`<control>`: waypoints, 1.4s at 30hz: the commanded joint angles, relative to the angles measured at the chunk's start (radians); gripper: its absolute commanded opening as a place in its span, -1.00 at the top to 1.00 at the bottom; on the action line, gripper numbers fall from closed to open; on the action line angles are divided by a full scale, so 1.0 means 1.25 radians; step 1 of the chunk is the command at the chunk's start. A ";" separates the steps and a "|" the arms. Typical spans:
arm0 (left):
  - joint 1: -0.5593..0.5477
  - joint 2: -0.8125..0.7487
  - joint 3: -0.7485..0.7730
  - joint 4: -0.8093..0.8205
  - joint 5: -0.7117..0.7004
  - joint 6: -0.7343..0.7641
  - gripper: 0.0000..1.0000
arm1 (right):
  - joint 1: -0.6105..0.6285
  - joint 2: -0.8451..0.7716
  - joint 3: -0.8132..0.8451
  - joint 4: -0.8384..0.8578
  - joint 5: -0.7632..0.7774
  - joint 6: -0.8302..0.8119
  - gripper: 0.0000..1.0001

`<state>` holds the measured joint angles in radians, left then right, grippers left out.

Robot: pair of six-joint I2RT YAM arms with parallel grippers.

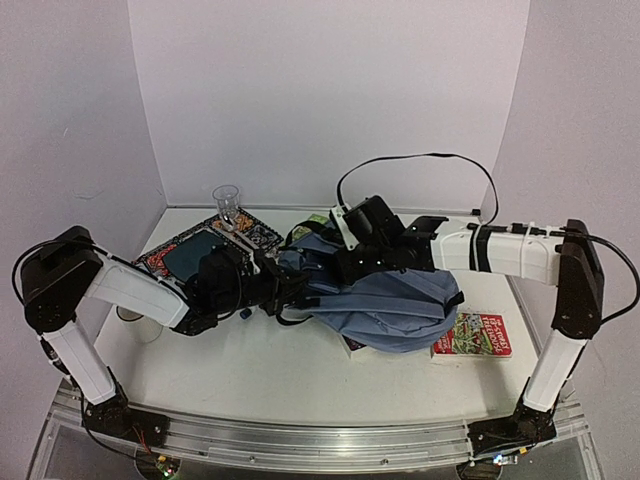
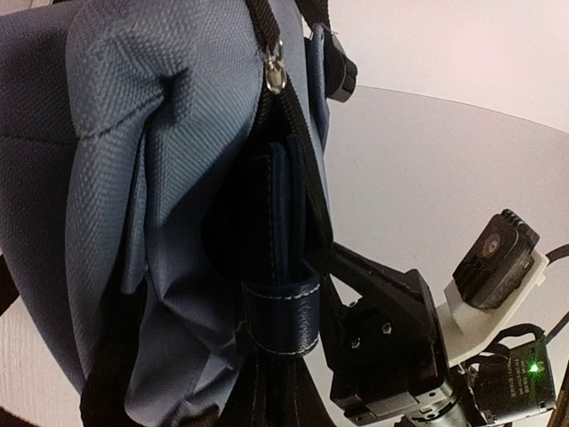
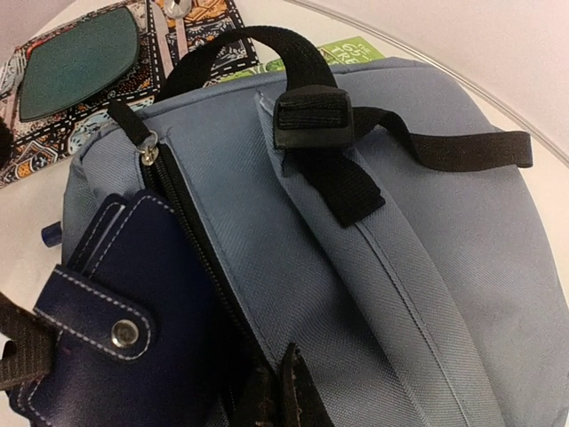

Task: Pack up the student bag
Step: Place the card case in the pocket on the back of the bag.

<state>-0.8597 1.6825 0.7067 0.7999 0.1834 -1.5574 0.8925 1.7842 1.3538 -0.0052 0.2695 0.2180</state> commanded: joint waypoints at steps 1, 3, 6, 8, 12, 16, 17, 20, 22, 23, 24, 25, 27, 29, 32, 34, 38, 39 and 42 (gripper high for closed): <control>-0.005 0.019 0.027 0.157 -0.050 0.000 1.00 | 0.006 -0.082 -0.008 0.089 -0.060 0.006 1.00; -0.007 0.024 0.027 0.178 -0.072 0.007 1.00 | 0.006 -0.089 -0.017 0.089 -0.072 0.013 1.00; -0.008 0.022 0.026 0.199 -0.110 0.023 1.00 | 0.006 -0.101 -0.033 0.089 -0.083 0.024 1.00; -0.008 0.021 0.027 0.204 -0.135 0.034 1.00 | 0.006 -0.107 -0.045 0.087 -0.093 0.033 1.00; -0.014 0.039 0.047 0.207 -0.184 0.071 1.00 | 0.006 -0.114 -0.051 0.082 -0.138 0.058 1.00; -0.022 0.067 0.062 0.207 -0.221 0.101 1.00 | 0.006 -0.111 -0.037 0.079 -0.172 0.067 1.00; -0.022 0.073 0.063 0.208 -0.232 0.108 1.00 | 0.006 -0.111 -0.033 0.078 -0.178 0.068 1.00; -0.024 0.086 0.067 0.207 -0.266 0.133 1.00 | 0.006 -0.114 -0.024 0.076 -0.191 0.073 1.00; -0.026 0.099 0.083 0.206 -0.271 0.152 1.00 | 0.006 -0.114 -0.018 0.073 -0.206 0.074 1.00; -0.027 0.107 0.093 0.207 -0.269 0.154 1.00 | 0.006 -0.114 -0.016 0.072 -0.209 0.075 1.00; -0.029 0.116 0.106 0.207 -0.265 0.158 1.00 | 0.006 -0.112 -0.015 0.071 -0.208 0.076 1.00; -0.035 0.125 0.121 0.207 -0.263 0.168 1.00 | 0.006 -0.110 -0.013 0.071 -0.209 0.076 1.00; -0.050 0.145 0.150 0.206 -0.260 0.189 1.00 | 0.006 -0.104 -0.007 0.069 -0.209 0.074 1.00; -0.059 0.167 0.172 0.205 -0.259 0.190 0.94 | 0.006 -0.099 0.000 0.069 -0.219 0.067 1.00; -0.069 0.204 0.199 0.204 -0.241 0.187 0.79 | 0.006 -0.088 0.012 0.070 -0.228 0.055 1.00; -0.079 0.219 0.208 0.194 -0.236 0.205 0.68 | 0.006 -0.083 0.015 0.069 -0.226 0.047 1.00; -0.085 0.214 0.197 0.154 -0.239 0.235 0.36 | 0.006 -0.076 0.010 0.069 -0.211 0.043 1.00; -0.085 0.204 0.188 0.143 -0.245 0.246 0.26 | 0.005 -0.075 0.005 0.069 -0.197 0.043 1.00; -0.085 0.161 0.174 0.075 -0.266 0.285 0.03 | 0.005 -0.077 -0.012 0.068 -0.162 0.039 1.00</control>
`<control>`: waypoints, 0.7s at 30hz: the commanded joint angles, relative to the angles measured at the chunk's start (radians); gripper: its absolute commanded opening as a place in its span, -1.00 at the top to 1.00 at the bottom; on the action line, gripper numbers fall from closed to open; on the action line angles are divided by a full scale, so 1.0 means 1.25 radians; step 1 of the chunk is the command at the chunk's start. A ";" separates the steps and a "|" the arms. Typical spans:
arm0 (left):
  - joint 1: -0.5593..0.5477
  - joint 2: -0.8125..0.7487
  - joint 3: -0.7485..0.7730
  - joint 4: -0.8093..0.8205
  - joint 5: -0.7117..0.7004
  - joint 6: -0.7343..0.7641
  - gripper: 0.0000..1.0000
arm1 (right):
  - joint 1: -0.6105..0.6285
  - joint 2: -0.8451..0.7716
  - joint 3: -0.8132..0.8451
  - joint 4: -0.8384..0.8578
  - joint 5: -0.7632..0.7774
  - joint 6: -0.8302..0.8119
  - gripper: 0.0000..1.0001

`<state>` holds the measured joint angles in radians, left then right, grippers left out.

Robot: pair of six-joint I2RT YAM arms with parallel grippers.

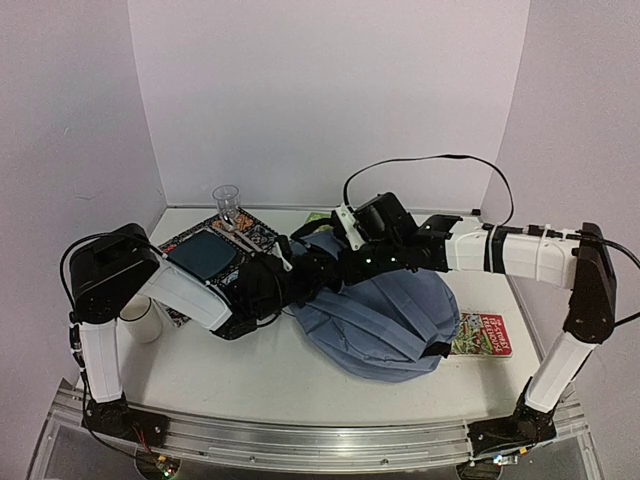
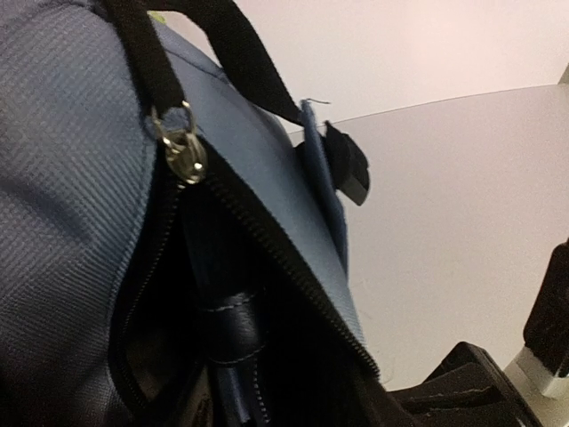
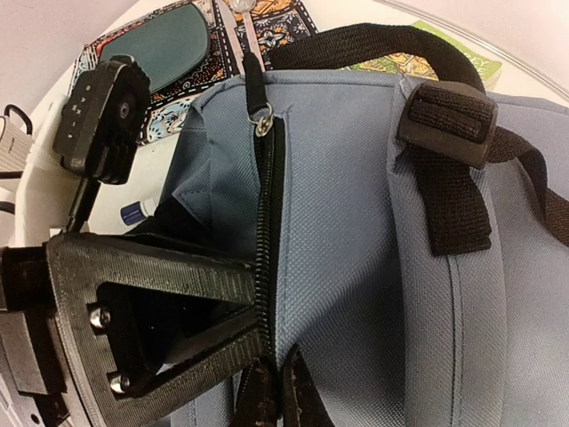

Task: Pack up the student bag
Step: Place the card case in the pocket on the back of the bag.

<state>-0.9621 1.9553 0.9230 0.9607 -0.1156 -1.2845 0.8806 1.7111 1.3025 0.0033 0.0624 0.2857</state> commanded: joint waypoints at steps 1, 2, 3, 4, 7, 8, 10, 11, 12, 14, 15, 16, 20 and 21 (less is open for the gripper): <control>-0.003 -0.072 0.000 -0.084 -0.033 0.079 -0.05 | 0.015 -0.019 0.024 0.062 0.013 -0.017 1.00; -0.003 -0.085 -0.001 -0.114 -0.039 0.091 -0.14 | 0.015 -0.019 0.020 0.062 0.022 -0.018 1.00; -0.002 -0.096 0.000 -0.147 -0.043 0.097 -0.20 | 0.014 -0.020 0.015 0.061 0.031 -0.021 1.00; -0.002 -0.107 -0.001 -0.184 -0.046 0.102 -0.25 | 0.014 -0.020 0.011 0.060 0.040 -0.024 1.00; -0.003 -0.134 -0.022 -0.229 -0.044 0.108 -0.41 | 0.013 -0.020 0.004 0.058 0.056 -0.033 1.00; -0.003 -0.147 -0.032 -0.237 -0.043 0.109 -0.44 | 0.013 -0.019 0.004 0.058 0.058 -0.034 1.00; -0.002 -0.176 -0.054 -0.261 -0.047 0.114 -0.44 | 0.013 -0.019 0.003 0.057 0.062 -0.037 1.00; -0.002 -0.193 -0.062 -0.276 -0.052 0.117 -0.43 | 0.013 -0.019 0.002 0.057 0.063 -0.040 1.00; -0.001 -0.209 -0.065 -0.301 -0.057 0.126 -0.41 | 0.013 -0.019 0.002 0.057 0.062 -0.042 1.00; 0.007 -0.238 -0.064 -0.356 -0.063 0.156 -0.35 | 0.013 -0.019 0.000 0.056 0.058 -0.048 1.00; 0.013 -0.250 -0.063 -0.381 -0.060 0.173 -0.33 | 0.013 -0.018 -0.001 0.056 0.054 -0.052 1.00; 0.023 -0.262 -0.061 -0.405 -0.053 0.189 -0.31 | 0.013 -0.018 -0.003 0.056 0.051 -0.056 1.00; 0.089 -0.309 -0.057 -0.480 0.009 0.253 -0.31 | 0.013 -0.021 -0.015 0.055 0.060 -0.075 1.00; 0.108 -0.319 -0.052 -0.494 0.032 0.263 -0.31 | 0.013 -0.021 -0.018 0.055 0.063 -0.080 1.00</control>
<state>-0.9125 1.6319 0.8463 0.4683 -0.1324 -1.0638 0.8924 1.7111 1.2842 0.0221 0.1132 0.2270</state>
